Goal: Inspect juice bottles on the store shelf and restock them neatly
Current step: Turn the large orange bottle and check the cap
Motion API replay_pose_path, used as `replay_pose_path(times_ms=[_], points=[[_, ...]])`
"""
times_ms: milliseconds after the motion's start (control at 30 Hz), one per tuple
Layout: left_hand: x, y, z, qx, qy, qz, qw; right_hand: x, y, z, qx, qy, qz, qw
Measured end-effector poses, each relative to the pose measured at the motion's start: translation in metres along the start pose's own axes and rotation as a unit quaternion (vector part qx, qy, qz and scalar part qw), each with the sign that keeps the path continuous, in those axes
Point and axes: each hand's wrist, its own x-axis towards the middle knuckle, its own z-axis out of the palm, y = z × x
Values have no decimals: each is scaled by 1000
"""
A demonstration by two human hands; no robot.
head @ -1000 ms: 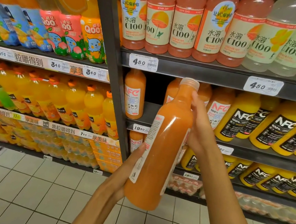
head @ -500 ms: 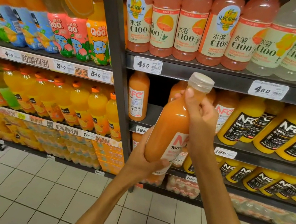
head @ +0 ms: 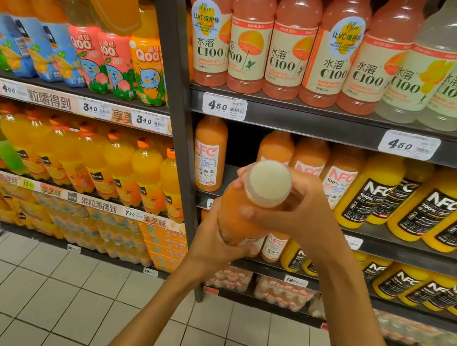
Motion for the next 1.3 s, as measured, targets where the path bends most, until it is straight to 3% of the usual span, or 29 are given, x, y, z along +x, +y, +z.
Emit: replay_pose_path(times_ms=[167,367,567,1033,1300], points=[[2,-11,-4,-16,-13,-17,1000,1,8,1,-10,-13,15,1000],[-5,-26,-4,-11,-30,-120,992,21,36,10,113,89,108,984],[-4,-44,5,-47,-7,-215,975,53,79,13,106,131,156,973],[80,-62,-21,-31,-6,-204,978,116,125,22,50,146,127,980],[107,-67,-25,-13,5,-187,982,125,137,24,7,201,149,968]])
